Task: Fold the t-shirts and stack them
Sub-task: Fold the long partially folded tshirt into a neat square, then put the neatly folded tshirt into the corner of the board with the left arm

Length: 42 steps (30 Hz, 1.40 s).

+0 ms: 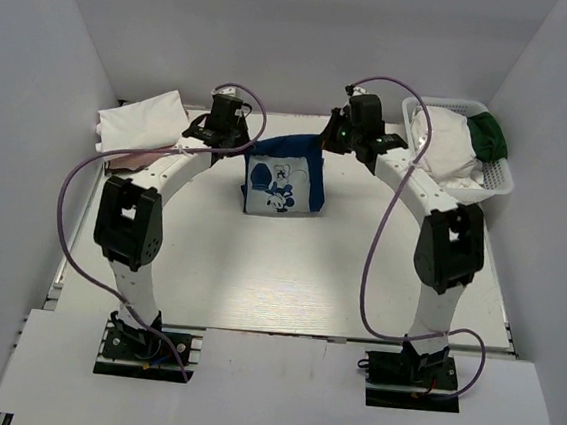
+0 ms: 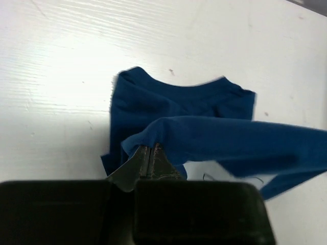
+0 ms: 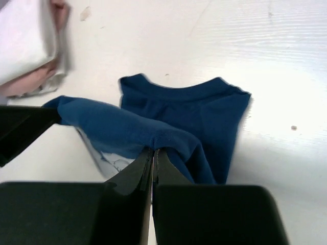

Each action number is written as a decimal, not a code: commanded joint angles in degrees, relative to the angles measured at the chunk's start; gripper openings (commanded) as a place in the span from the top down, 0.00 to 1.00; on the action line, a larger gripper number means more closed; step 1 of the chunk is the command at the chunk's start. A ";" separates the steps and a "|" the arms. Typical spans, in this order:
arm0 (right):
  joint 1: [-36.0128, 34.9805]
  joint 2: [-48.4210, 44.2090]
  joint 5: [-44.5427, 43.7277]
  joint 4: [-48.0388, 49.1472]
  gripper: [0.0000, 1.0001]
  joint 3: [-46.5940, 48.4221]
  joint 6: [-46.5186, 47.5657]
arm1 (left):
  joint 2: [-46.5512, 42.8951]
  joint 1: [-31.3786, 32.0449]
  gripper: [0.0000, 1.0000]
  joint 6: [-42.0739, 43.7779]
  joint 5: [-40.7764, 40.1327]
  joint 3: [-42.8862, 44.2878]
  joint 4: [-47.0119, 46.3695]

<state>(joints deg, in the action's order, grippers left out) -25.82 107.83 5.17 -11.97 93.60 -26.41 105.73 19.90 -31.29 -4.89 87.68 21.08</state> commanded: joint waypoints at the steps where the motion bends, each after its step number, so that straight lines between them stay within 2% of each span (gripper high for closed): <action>1: 1.65 5.45 1.16 -3.41 1.00 8.32 1.19 | 1.75 -1.80 1.00 0.53 -1.54 4.77 0.98; 6: 2.79 14.85 0.02 -2.01 1.00 12.65 1.19 | 12.29 -2.94 1.00 2.89 1.27 13.89 1.06; 9: 3.50 18.45 1.59 -1.92 1.00 15.64 1.54 | 16.68 -3.47 1.00 3.42 4.08 16.29 1.07; 16: 4.99 25.32 4.23 -2.27 1.00 21.61 0.40 | 21.44 -4.52 1.00 3.43 5.41 20.43 0.10; 18: 5.61 27.16 5.11 -2.27 1.00 23.11 -0.65 | 21.97 -4.52 0.89 3.43 5.41 20.43 -1.39; 19: 6.22 27.69 5.90 -1.84 0.98 23.29 -1.00 | 21.97 -5.04 0.74 4.30 5.93 21.21 -1.39; 20: 6.40 27.78 6.78 -1.40 0.56 23.12 -2.05 | 22.76 -5.05 0.36 5.09 6.46 22.87 -0.61; 21: 6.57 27.78 7.65 -1.39 0.55 23.20 -2.32 | 22.76 -5.05 0.18 5.10 6.47 23.84 -0.60; 22: 6.66 27.44 7.75 -1.13 0.43 23.12 -2.67 | 22.76 -5.05 0.00 5.71 6.99 24.72 0.18; 23: 6.84 27.00 7.92 -0.78 0.10 23.12 -2.50 | 22.76 -5.05 0.00 6.84 6.99 25.43 2.02; 25: 6.93 24.73 8.71 0.01 0.10 21.37 -2.15 | 21.89 -5.05 0.00 8.17 8.74 25.44 2.65; 29: 6.93 18.39 9.42 4.31 0.10 10.83 -1.62 | 17.86 -5.05 0.00 15.62 15.15 17.99 5.28; 33: 6.58 11.44 10.82 8.87 0.10 1.25 -2.15 | 15.65 -5.05 0.00 16.43 16.57 11.47 6.34; 34: 6.66 8.65 11.61 9.76 0.10 -4.34 -2.15 | 16.25 -5.05 0.00 15.74 14.83 11.46 7.82; 38: 6.75 3.03 10.57 8.11 0.10 -9.65 -0.31 | 18.63 -3.65 0.00 16.43 12.71 13.38 10.03; 42: 6.75 -3.66 8.81 9.24 0.10 -18.79 0.22 | 21.79 -3.64 0.00 16.96 18.24 14.98 10.56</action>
<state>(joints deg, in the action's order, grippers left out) -19.20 109.49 14.76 -5.15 78.70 -27.57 126.63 15.77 -15.70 9.74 99.96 30.74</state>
